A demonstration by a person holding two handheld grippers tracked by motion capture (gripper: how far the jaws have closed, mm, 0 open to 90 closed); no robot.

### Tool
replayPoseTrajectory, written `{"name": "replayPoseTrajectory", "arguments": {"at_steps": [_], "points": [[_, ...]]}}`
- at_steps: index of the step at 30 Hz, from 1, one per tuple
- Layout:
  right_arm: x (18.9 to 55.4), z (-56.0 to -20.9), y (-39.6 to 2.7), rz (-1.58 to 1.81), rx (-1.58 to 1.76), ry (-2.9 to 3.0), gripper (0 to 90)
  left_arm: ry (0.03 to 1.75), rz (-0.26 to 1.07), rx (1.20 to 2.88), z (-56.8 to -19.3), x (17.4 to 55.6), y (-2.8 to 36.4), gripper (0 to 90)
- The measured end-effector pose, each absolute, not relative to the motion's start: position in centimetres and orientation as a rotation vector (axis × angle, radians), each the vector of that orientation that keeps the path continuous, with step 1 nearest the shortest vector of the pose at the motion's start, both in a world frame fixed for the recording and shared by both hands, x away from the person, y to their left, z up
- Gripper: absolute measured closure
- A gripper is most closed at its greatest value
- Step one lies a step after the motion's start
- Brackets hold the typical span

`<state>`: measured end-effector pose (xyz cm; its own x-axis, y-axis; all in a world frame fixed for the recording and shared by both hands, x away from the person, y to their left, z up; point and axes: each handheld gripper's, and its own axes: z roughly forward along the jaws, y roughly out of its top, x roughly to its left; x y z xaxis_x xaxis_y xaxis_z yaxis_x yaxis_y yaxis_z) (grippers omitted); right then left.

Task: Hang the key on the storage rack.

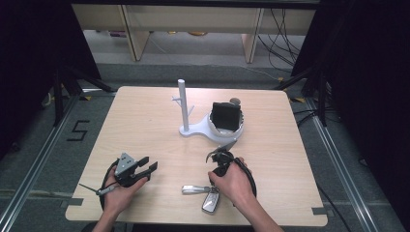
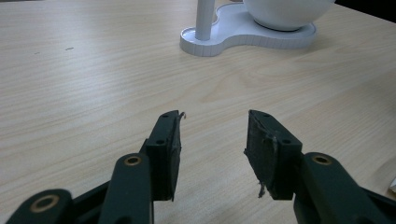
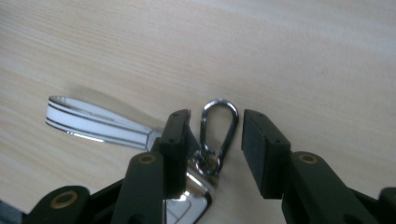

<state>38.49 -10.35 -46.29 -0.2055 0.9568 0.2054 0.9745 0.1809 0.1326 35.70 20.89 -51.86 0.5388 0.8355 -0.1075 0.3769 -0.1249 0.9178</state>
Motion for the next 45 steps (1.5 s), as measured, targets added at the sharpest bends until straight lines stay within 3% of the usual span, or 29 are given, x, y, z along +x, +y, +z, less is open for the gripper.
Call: {"name": "replayPoseTrajectory", "arguments": {"at_steps": [10,30,36,38,39,41,45], "points": [[38.4,-47.5,-10.6,-0.335,-1.914,-2.326,68.0,1.016,0.547,1.723,-51.9,35.7,20.8,54.3],[40.6,-48.0,-10.7,-0.385,-1.748,-2.284,69.1,1.023,0.538,1.724,-51.9,35.7,20.7,54.3],[41.1,-48.2,-10.8,-0.383,-1.69,-2.264,74.3,1.002,0.55,1.735,-51.9,35.8,20.7,54.2],[41.4,-48.8,-11.3,-0.513,-1.514,-2.406,75.0,1.008,0.545,1.73,-51.9,35.8,20.7,54.1],[41.1,-48.3,-10.8,-0.439,-1.609,-2.34,75.9,1.02,0.537,1.725,-51.9,35.7,20.7,54.1],[41.0,-48.0,-10.6,-0.456,-1.608,-2.36,87.4,1.018,0.537,1.724,-51.9,35.7,20.7,54.1],[41.0,-48.3,-10.3,-0.498,-1.499,-2.52,87.3,0.997,0.554,1.731,-51.9,35.8,20.8,54.1]]}}
